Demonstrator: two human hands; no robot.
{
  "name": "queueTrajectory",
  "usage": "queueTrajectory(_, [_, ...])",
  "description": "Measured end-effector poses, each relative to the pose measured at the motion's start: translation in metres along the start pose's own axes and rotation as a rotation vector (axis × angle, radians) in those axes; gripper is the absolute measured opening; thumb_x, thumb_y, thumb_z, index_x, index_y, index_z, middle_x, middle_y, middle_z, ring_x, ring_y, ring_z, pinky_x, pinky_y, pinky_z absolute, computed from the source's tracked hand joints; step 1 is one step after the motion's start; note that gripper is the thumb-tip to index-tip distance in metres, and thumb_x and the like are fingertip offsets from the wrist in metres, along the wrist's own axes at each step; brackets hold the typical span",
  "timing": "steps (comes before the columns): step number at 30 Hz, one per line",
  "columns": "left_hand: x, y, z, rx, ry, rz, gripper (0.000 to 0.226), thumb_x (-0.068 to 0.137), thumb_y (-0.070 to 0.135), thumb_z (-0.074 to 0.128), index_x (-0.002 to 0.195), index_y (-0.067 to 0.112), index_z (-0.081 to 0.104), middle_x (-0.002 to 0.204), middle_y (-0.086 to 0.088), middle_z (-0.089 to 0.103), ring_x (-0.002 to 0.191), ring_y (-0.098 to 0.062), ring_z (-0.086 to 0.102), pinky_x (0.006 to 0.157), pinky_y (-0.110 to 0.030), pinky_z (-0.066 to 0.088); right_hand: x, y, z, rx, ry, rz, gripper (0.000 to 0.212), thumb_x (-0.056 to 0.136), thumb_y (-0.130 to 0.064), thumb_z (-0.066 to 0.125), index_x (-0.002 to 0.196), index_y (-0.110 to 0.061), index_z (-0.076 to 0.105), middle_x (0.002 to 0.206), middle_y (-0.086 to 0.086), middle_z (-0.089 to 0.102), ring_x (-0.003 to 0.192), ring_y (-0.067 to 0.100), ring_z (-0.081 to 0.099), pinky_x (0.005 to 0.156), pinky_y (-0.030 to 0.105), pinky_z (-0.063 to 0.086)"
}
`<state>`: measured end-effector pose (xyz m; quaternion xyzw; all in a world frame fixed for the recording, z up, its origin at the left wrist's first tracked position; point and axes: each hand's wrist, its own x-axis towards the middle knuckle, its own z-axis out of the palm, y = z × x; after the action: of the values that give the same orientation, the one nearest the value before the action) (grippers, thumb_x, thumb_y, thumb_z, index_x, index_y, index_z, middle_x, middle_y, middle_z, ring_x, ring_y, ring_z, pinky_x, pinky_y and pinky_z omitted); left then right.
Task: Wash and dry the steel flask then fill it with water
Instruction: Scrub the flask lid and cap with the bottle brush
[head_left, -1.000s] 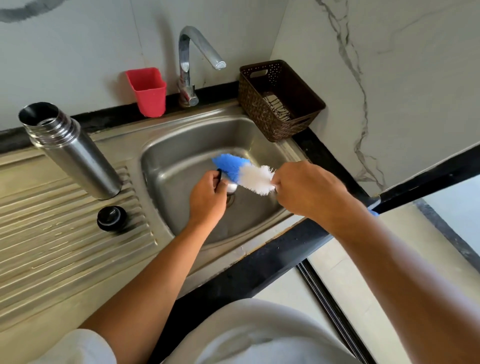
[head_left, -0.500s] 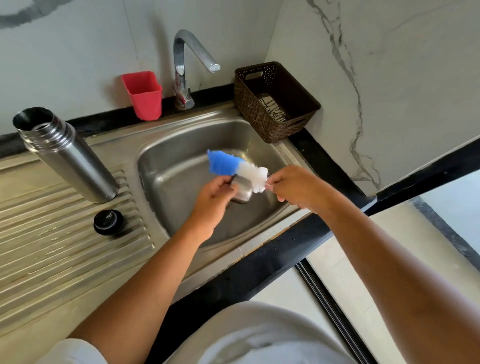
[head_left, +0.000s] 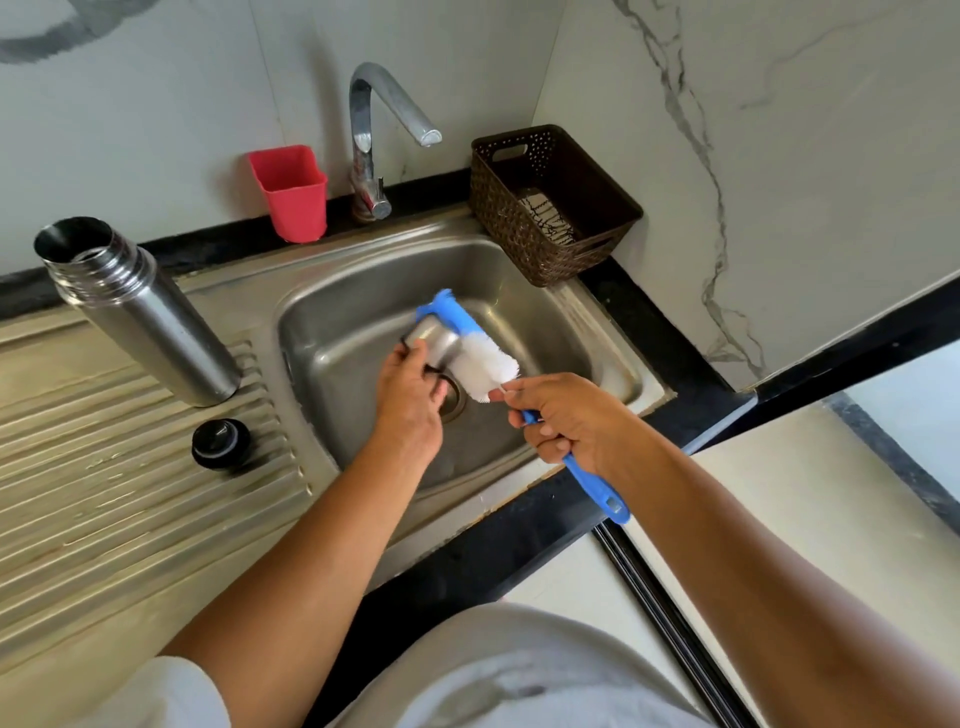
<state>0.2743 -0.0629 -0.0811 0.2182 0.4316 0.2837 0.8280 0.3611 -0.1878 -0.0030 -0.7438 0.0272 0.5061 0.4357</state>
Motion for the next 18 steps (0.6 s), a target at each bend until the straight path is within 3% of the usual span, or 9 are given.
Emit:
queueTrajectory(2, [0.006, 0.006, -0.005, 0.009, 0.068, -0.010, 0.008, 0.106, 0.020, 0.059, 0.113, 0.023, 0.062, 0.120, -0.002, 0.070, 0.124, -0.023, 0.065, 0.114, -0.040, 0.045, -0.004, 0.002, -0.004, -0.057, -0.017, -0.018, 0.016, 0.102, -0.010, 0.063, 0.114, -0.003, 0.071, 0.065, 0.006, 0.057, 0.038, 0.007, 0.033, 0.032, 0.017, 0.027])
queueTrajectory(4, [-0.004, -0.001, 0.001, 0.087, 0.002, -0.052, 0.010, 0.106, 0.020, 0.058, 0.115, 0.021, 0.062, 0.119, -0.002, 0.070, 0.119, -0.023, 0.066, 0.109, -0.039, 0.048, 0.005, 0.003, -0.004, -0.129, 0.057, -0.084, 0.013, 0.103, -0.010, 0.059, 0.107, -0.007, 0.071, 0.066, 0.005, 0.055, 0.038, 0.008, 0.034, 0.033, 0.018, 0.027])
queueTrajectory(7, [-0.015, -0.010, 0.012, 0.132, 0.000, -0.116, 0.016, 0.109, 0.024, 0.054, 0.121, 0.017, 0.062, 0.125, -0.006, 0.069, 0.109, -0.019, 0.066, 0.104, -0.038, 0.048, 0.014, 0.007, 0.002, -0.537, 0.236, -0.352, 0.021, 0.101, -0.010, 0.051, 0.090, -0.008, 0.069, 0.067, 0.001, 0.057, 0.046, 0.012, 0.046, 0.043, 0.025, 0.039])
queueTrajectory(8, [-0.011, -0.004, 0.011, 0.104, 0.036, -0.156, 0.018, 0.110, 0.028, 0.052, 0.119, 0.017, 0.063, 0.129, -0.006, 0.068, 0.111, -0.019, 0.065, 0.106, -0.040, 0.047, 0.011, 0.012, 0.004, -0.699, 0.279, -0.442, 0.023, 0.101, -0.009, 0.049, 0.091, -0.008, 0.070, 0.071, 0.001, 0.063, 0.053, 0.015, 0.054, 0.050, 0.028, 0.046])
queueTrajectory(10, [-0.001, 0.011, 0.003, 0.031, 0.051, -0.250, 0.035, 0.111, 0.044, 0.043, 0.122, 0.016, 0.060, 0.140, -0.004, 0.064, 0.122, -0.020, 0.062, 0.112, -0.045, 0.041, -0.002, 0.023, 0.005, -1.071, 0.360, -0.578, 0.027, 0.102, -0.009, 0.048, 0.115, -0.016, 0.071, 0.090, 0.002, 0.071, 0.070, 0.021, 0.067, 0.058, 0.034, 0.055])
queueTrajectory(12, [0.001, 0.016, -0.004, 0.023, -0.009, -0.313, 0.062, 0.107, 0.061, 0.034, 0.142, 0.013, 0.053, 0.149, -0.005, 0.058, 0.138, -0.022, 0.054, 0.121, -0.049, 0.034, -0.013, 0.028, 0.013, -1.389, 0.405, -0.594, 0.035, 0.100, -0.007, 0.049, 0.129, -0.023, 0.062, 0.098, 0.000, 0.065, 0.073, 0.024, 0.066, 0.053, 0.035, 0.053])
queueTrajectory(14, [-0.005, 0.008, -0.003, 0.083, -0.073, -0.355, 0.079, 0.103, 0.071, 0.029, 0.153, 0.011, 0.044, 0.152, -0.005, 0.056, 0.142, -0.023, 0.051, 0.122, -0.052, 0.031, -0.010, 0.022, 0.019, -1.487, 0.464, -0.584, 0.038, 0.097, -0.004, 0.049, 0.129, -0.023, 0.059, 0.096, 0.000, 0.059, 0.070, 0.026, 0.060, 0.047, 0.033, 0.042])
queueTrajectory(18, [-0.001, 0.010, -0.008, 0.069, -0.052, -0.357, 0.087, 0.100, 0.076, 0.028, 0.157, 0.012, 0.040, 0.153, -0.006, 0.055, 0.141, -0.025, 0.052, 0.119, -0.054, 0.033, -0.012, 0.010, 0.021, -1.572, 0.461, -0.571, 0.036, 0.098, -0.008, 0.051, 0.129, -0.023, 0.063, 0.106, 0.002, 0.069, 0.078, 0.027, 0.066, 0.056, 0.033, 0.046])
